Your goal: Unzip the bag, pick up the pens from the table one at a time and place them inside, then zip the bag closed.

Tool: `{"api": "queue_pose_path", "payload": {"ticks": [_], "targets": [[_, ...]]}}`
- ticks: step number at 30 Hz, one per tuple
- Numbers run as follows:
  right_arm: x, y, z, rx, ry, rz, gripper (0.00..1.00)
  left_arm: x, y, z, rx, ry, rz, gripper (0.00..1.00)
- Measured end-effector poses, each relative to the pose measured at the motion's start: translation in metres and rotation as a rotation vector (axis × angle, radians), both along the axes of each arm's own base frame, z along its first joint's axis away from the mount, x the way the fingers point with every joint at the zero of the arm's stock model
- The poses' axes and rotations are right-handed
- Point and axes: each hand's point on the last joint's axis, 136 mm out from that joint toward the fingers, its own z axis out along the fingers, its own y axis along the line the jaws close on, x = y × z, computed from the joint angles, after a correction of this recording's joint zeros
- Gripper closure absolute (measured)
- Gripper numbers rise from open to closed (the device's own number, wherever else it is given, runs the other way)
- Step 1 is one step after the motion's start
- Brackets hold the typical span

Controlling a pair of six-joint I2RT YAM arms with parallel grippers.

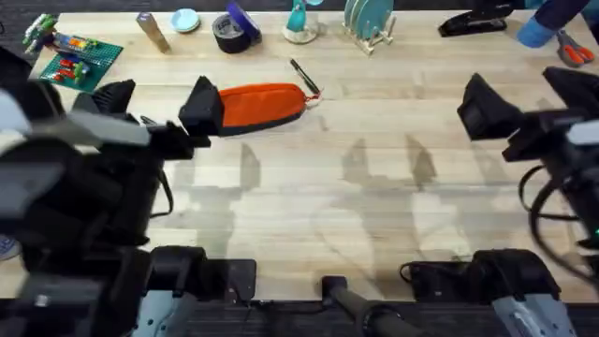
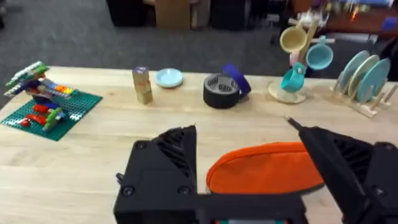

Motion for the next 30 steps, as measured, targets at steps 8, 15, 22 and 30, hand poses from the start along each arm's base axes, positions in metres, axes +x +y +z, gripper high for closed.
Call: {"api": "queue_pose_path", "payload": {"ticks": [8, 15, 22, 30], "targets": [[0.024, 0.001, 0.018, 0.0, 0.184, 0.003, 0.005, 0.016, 0.0, 0.016, -0.003, 0.198, 0.0, 0.007], [0.042, 0.001, 0.022, 0.001, 0.354, 0.006, 0.005, 0.032, -0.001, 0.027, -0.006, 0.364, -0.003, 0.006], [0.058, 0.001, 0.026, 0.001, 0.488, 0.006, 0.006, 0.044, -0.004, 0.034, -0.014, 0.525, -0.021, 0.006], [0.081, 0.002, 0.029, 0.001, 0.596, 0.007, 0.006, 0.06, -0.008, 0.02, -0.026, 0.684, -0.041, 0.007]]}}
